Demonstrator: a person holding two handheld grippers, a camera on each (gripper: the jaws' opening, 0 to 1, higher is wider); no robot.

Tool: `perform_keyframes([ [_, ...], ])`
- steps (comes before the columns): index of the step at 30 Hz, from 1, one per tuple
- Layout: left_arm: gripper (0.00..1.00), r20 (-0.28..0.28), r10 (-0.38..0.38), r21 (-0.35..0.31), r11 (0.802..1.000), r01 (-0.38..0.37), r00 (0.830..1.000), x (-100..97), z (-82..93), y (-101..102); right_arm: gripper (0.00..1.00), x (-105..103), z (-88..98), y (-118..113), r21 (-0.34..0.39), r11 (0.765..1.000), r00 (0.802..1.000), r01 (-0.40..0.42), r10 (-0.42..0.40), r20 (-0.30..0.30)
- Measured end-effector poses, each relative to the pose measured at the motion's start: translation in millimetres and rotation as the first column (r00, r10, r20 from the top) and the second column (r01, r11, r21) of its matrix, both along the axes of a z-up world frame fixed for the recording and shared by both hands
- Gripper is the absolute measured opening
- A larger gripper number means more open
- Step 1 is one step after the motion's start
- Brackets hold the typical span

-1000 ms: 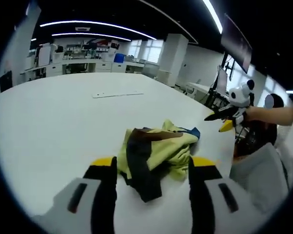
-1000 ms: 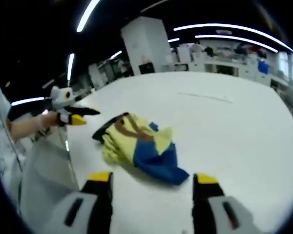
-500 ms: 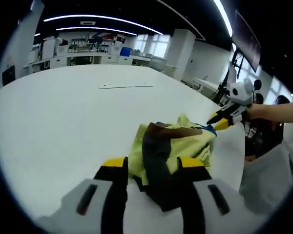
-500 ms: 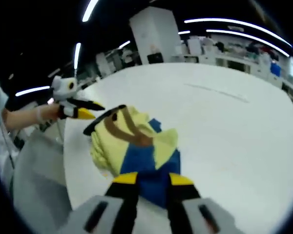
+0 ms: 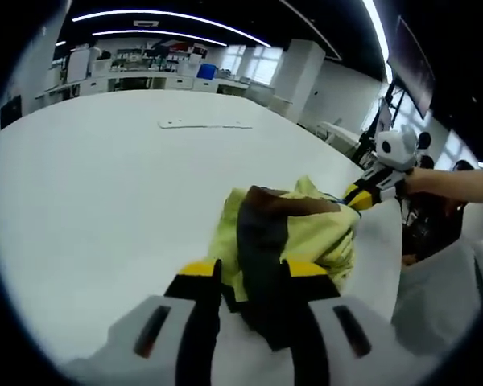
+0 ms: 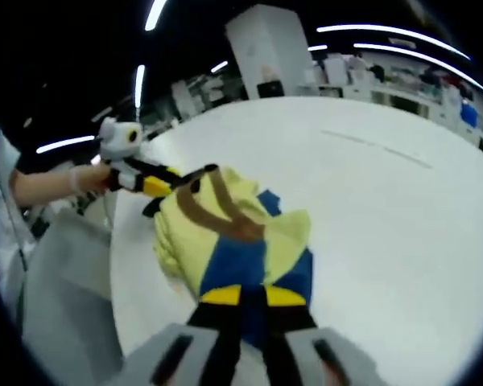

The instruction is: Fold the garment on the visible template until the final outline fits inside the template.

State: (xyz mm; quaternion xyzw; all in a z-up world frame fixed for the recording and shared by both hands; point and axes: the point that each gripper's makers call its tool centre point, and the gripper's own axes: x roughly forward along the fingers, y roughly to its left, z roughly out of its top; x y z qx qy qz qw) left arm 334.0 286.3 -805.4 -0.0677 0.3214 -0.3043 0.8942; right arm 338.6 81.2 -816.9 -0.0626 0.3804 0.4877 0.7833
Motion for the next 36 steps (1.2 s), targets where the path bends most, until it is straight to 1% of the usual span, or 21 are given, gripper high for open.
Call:
perform_keyframes([
  [3, 0.20, -0.001, 0.012, -0.008, 1.000, -0.012, 1.000, 0.1, 1.2, -1.2, 0.00, 0.3, 1.8, -0.8, 0.004, 1.000, 1.000, 0.006, -0.006, 0.001],
  [4, 0.16, -0.001, 0.012, -0.007, 1.000, -0.012, 1.000, 0.1, 0.9, -0.9, 0.00, 0.1, 2.0, -0.9, 0.004, 1.000, 1.000, 0.006, -0.006, 0.002],
  [6, 0.00, 0.009, 0.004, -0.011, 1.000, -0.004, 1.000, -0.4, 1.6, -0.5, 0.00, -2.6, 6.1, -2.0, 0.005, 1.000, 1.000, 0.010, -0.010, 0.010],
  [7, 0.00, 0.037, -0.010, -0.019, 1.000, 0.011, 0.999, 0.6, 6.9, -1.6, 0.00, -2.1, 7.0, -2.4, 0.007, 1.000, 1.000, 0.012, -0.012, 0.015],
  [8, 0.00, 0.024, 0.005, -0.006, 1.000, -0.005, 1.000, 0.2, 8.3, 1.0, 0.00, -2.2, 9.0, -3.1, 0.011, 1.000, 1.000, 0.015, -0.015, 0.020],
  [10, 0.00, 0.047, 0.010, -0.005, 1.000, -0.010, 0.999, 1.4, 13.9, 3.6, 0.00, -1.9, 15.0, -5.5, 0.018, 1.000, 0.999, 0.026, -0.027, 0.039],
  [12, 0.00, 0.048, 0.018, -0.018, 1.000, -0.017, 0.999, -0.3, 19.8, 5.5, 0.00, -1.2, 25.0, -8.7, 0.034, 0.999, 0.997, 0.036, -0.038, 0.063],
  [13, 0.00, 0.052, 0.022, -0.019, 1.000, -0.021, 0.998, -0.9, 22.9, 6.9, 0.00, 1.6, 26.9, -11.8, 0.043, 0.998, 0.997, 0.043, -0.046, 0.069],
  [15, 0.00, 0.063, 0.050, -0.017, 0.999, -0.049, 0.997, 0.1, 28.7, 14.2, 0.00, 6.3, 37.3, -17.1, 0.070, 0.995, 0.993, 0.070, -0.076, 0.085],
  [16, 0.00, 0.080, 0.063, -0.028, 0.998, -0.061, 0.995, 3.3, 33.5, 18.5, 0.00, 8.4, 44.6, -19.8, 0.085, 0.993, 0.991, 0.080, -0.089, 0.102],
  [18, 0.00, 0.097, 0.078, -0.038, 0.997, -0.074, 0.992, 4.8, 44.0, 21.1, 0.00, 10.9, 55.7, -24.1, 0.111, 0.989, 0.988, 0.102, -0.114, 0.106],
  [19, 0.00, 0.113, 0.080, -0.044, 0.996, -0.075, 0.990, 5.3, 53.9, 23.4, 0.00, 13.1, 59.3, -26.9, 0.114, 0.987, 0.986, 0.109, -0.122, 0.114],
  [22, 0.00, 0.157, 0.077, -0.051, 0.996, -0.070, 0.984, 9.9, 77.4, 24.7, 0.00, 18.0, 80.0, -29.7, 0.152, 0.981, 0.979, 0.125, -0.147, 0.145],
  [23, 0.00, 0.183, 0.075, -0.053, 0.996, -0.066, 0.980, 12.0, 88.8, 26.1, 0.00, 19.1, 86.9, -29.8, 0.166, 0.978, 0.976, 0.129, -0.155, 0.151],
  [24, 0.00, 0.188, 0.074, -0.054, 0.996, -0.065, 0.979, 13.2, 90.6, 26.9, 0.00, 20.6, 94.2, -29.5, 0.181, 0.974, 0.973, 0.136, -0.165, 0.161],
  [25, 0.00, 0.207, 0.072, -0.059, 0.996, -0.061, 0.976, 14.4, 102.3, 27.9, 0.00, 20.8, 101.3, -28.3, 0.194, 0.972, 0.970, 0.132, -0.167, 0.177],
  [26, 0.00, 0.220, 0.071, -0.061, 0.996, -0.059, 0.973, 16.9, 109.8, 26.2, 0.00, 22.3, 108.2, -27.8, 0.206, 0.970, 0.967, 0.130, -0.170, 0.190],
  [27, 0.00, 0.240, 0.068, -0.059, 0.997, -0.055, 0.968, 18.3, 120.7, 26.3, 0.00, 23.0, 119.5, -27.1, 0.225, 0.965, 0.962, 0.137, -0.184, 0.201],
  [29, 0.00, 0.266, 0.067, -0.061, 0.997, -0.053, 0.962, 21.5, 132.9, 27.6, 0.00, 26.2, 134.1, -26.6, 0.257, 0.956, 0.955, 0.145, -0.202, 0.215],
  [34, 0.00, 0.341, 0.074, -0.080, 0.996, -0.049, 0.937, 29.5, 172.5, 27.5, 0.00, 34.3, 181.4, -27.7, 0.333, 0.932, 0.931, 0.142, -0.240, 0.275],
  [36, 0.00, 0.355, 0.079, -0.095, 0.994, -0.049, 0.931, 32.3, 183.5, 28.1, 0.00, 35.0, 201.3, -25.5, 0.372, 0.918, 0.922, 0.137, -0.256, 0.292],
])
